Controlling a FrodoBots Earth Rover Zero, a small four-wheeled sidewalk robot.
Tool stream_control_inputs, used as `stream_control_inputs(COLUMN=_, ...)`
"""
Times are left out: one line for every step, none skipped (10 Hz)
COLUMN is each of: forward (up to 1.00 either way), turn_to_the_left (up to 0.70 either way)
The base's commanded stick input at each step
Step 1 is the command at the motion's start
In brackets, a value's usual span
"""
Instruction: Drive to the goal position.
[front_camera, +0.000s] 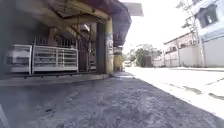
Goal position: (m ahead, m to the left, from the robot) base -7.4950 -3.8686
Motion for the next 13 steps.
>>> stream_control_inputs(forward=0.98, turn_to_the_left=-0.39)
stream_control_inputs(forward=0.98, turn_to_the_left=-0.39)
stream_control_inputs(forward=0.97, turn_to_the_left=-0.39)
stream_control_inputs(forward=0.97, turn_to_the_left=-0.39)
stream_control_inputs(forward=0.96, turn_to_the_left=-0.38)
stream_control_inputs(forward=0.96, turn_to_the_left=-0.38)
stream_control_inputs(forward=0.96, turn_to_the_left=-0.39)
stream_control_inputs(forward=0.96, turn_to_the_left=-0.39)
stream_control_inputs(forward=0.96, turn_to_the_left=-0.39)
stream_control_inputs(forward=0.96, turn_to_the_left=-0.39)
stream_control_inputs(forward=0.96, turn_to_the_left=-0.39)
stream_control_inputs(forward=0.96, turn_to_the_left=-0.39)
stream_control_inputs(forward=0.96, turn_to_the_left=-0.39)
